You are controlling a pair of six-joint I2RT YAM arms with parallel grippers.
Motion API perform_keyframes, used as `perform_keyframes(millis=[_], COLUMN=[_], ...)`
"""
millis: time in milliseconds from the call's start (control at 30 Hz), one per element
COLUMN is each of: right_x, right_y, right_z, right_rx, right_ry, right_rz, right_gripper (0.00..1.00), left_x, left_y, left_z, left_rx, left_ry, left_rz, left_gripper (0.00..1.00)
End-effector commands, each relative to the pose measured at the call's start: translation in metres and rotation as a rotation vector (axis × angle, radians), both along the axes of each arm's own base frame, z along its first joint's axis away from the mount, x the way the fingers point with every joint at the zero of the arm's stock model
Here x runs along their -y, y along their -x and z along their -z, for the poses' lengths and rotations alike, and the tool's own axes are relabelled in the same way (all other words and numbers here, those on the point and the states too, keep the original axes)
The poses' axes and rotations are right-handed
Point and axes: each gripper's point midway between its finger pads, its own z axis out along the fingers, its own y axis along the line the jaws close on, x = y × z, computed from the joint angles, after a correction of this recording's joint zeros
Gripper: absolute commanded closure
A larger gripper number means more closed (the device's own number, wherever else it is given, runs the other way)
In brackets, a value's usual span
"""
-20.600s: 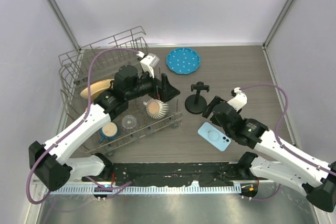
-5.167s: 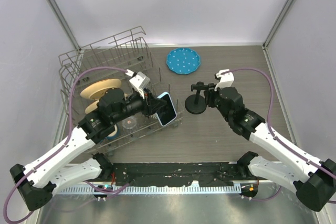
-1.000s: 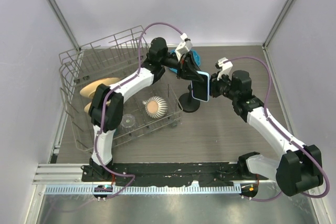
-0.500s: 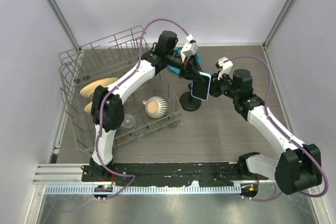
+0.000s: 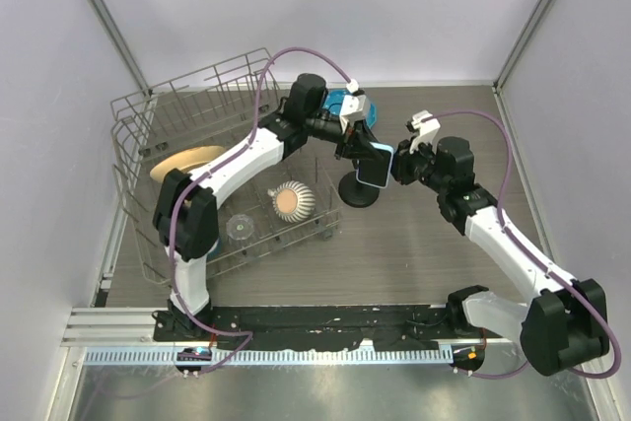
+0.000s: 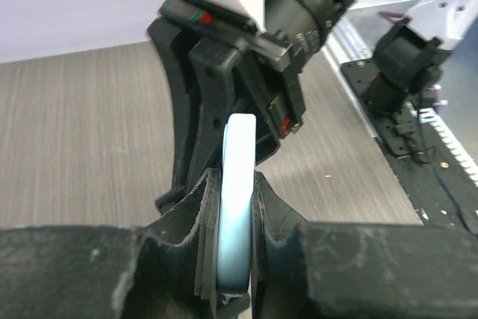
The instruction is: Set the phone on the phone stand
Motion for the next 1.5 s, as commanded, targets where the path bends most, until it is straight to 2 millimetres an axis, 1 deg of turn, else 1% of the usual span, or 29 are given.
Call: perform_keyframes(millis=[0, 33, 67, 100, 133, 167, 200, 300, 333, 367, 433, 467, 500, 633, 700, 800, 867, 900, 933, 1033, 1100, 1167, 1200, 1233, 1267, 1300, 1367, 1433, 1467], right_x=[0.040, 0.045, 0.051, 0.056, 0.058, 0.043, 0.056, 0.047, 0.046, 0.036, 0.032, 0.026, 0.014, 0.007, 0.006, 0.000, -0.013, -0.018, -0.024, -0.031, -0.034, -0.039, -0.038, -0.038, -0.042, -0.042, -0.038, -0.043, -0.046], right_y=[-0.002, -0.003, -0.001, 0.001, 0.006, 0.016, 0.018, 0.035, 0.038, 0.044, 0.048, 0.051, 0.054, 0.064, 0.068, 0.069, 0.073, 0.073, 0.078, 0.083, 0.086, 0.092, 0.096, 0.100, 0.106, 0.109, 0.118, 0.128, 0.131], right_z=[-0.033, -0.038, -0.034, -0.035, -0.040, -0.036, -0.037, -0.036, -0.032, -0.030, -0.025, -0.025, -0.025, -0.032, -0.035, -0.037, -0.035, -0.031, -0.036, -0.037, -0.032, -0.026, -0.015, -0.020, -0.015, -0.014, -0.017, -0.032, -0.035], right_rx=[0.115, 0.143, 0.151, 0.165, 0.189, 0.190, 0.208, 0.223, 0.222, 0.217, 0.209, 0.206, 0.198, 0.180, 0.178, 0.143, 0.099, 0.088, 0.105, 0.102, 0.063, 0.033, 0.016, 0.013, -0.008, -0.016, -0.026, -0.025, -0.023], right_ry=[-0.097, -0.111, -0.101, -0.096, -0.101, -0.096, -0.087, -0.103, -0.093, -0.093, -0.077, -0.087, -0.108, -0.154, -0.178, -0.284, -0.368, -0.361, -0.351, -0.315, -0.308, -0.310, -0.280, -0.297, -0.268, -0.259, -0.242, -0.282, -0.289], right_rz=[0.289, 0.332, 0.419, 0.470, 0.511, 0.492, 0.593, 0.646, 0.661, 0.639, 0.633, 0.604, 0.544, 0.492, 0.486, 0.511, 0.522, 0.533, 0.551, 0.562, 0.546, 0.507, 0.490, 0.466, 0.412, 0.390, 0.351, 0.274, 0.238], right_gripper=[0.99, 0.99, 0.99, 0.99, 0.99, 0.99, 0.99, 0.99, 0.99, 0.99, 0.99, 0.99, 0.99, 0.99, 0.99, 0.99, 0.99, 0.99, 0.99, 0.99, 0.99, 0.93, 0.86, 0.83, 0.77, 0.74, 0.66, 0.64, 0.59], left_x=[-0.023, -0.037, -0.027, -0.029, -0.040, -0.032, -0.033, -0.043, -0.049, -0.051, -0.049, -0.040, -0.039, -0.046, -0.046, -0.038, -0.034, -0.030, -0.028, -0.024, -0.024, -0.025, -0.026, -0.028, -0.030, -0.031, -0.034, -0.034, -0.035], left_y=[-0.117, -0.133, -0.124, -0.125, -0.131, -0.123, -0.122, -0.125, -0.128, -0.129, -0.130, -0.125, -0.125, -0.131, -0.128, -0.122, -0.118, -0.114, -0.111, -0.103, -0.098, -0.093, -0.092, -0.091, -0.086, -0.085, -0.081, -0.079, -0.077], left_z=[0.019, 0.016, 0.015, 0.018, 0.025, 0.026, 0.031, 0.057, 0.060, 0.062, 0.067, 0.067, 0.068, 0.077, 0.080, 0.087, 0.090, 0.093, 0.096, 0.101, 0.104, 0.109, 0.110, 0.108, 0.114, 0.114, 0.116, 0.117, 0.120], left_rx=[0.085, 0.098, 0.106, 0.150, 0.181, 0.204, 0.204, 0.165, 0.161, 0.154, 0.157, 0.161, 0.160, 0.082, 0.076, 0.013, -0.031, -0.043, -0.054, -0.068, -0.086, -0.097, -0.098, -0.093, -0.097, -0.093, -0.091, -0.086, -0.088], left_ry=[0.000, -0.010, -0.020, -0.043, -0.076, -0.077, -0.090, -0.141, -0.143, -0.146, -0.154, -0.147, -0.147, -0.190, -0.201, -0.188, -0.183, -0.187, -0.195, -0.213, -0.211, -0.218, -0.218, -0.213, -0.225, -0.218, -0.226, -0.224, -0.228], left_rz=[-0.666, -0.842, -0.872, -0.932, -1.065, -1.097, -1.141, -1.296, -1.341, -1.358, -1.345, -1.285, -1.270, -1.271, -1.258, -1.236, -1.229, -1.215, -1.210, -1.196, -1.183, -1.173, -1.170, -1.170, -1.163, -1.157, -1.147, -1.141, -1.137], left_gripper=[1.00, 1.00, 1.00, 1.00, 1.00, 1.00, 1.00, 1.00, 1.00, 1.00, 1.00, 1.00, 1.00, 1.00, 1.00, 1.00, 1.00, 1.00, 1.00, 1.00, 1.00, 1.00, 1.00, 1.00, 1.00, 1.00, 1.00, 1.00, 1.00])
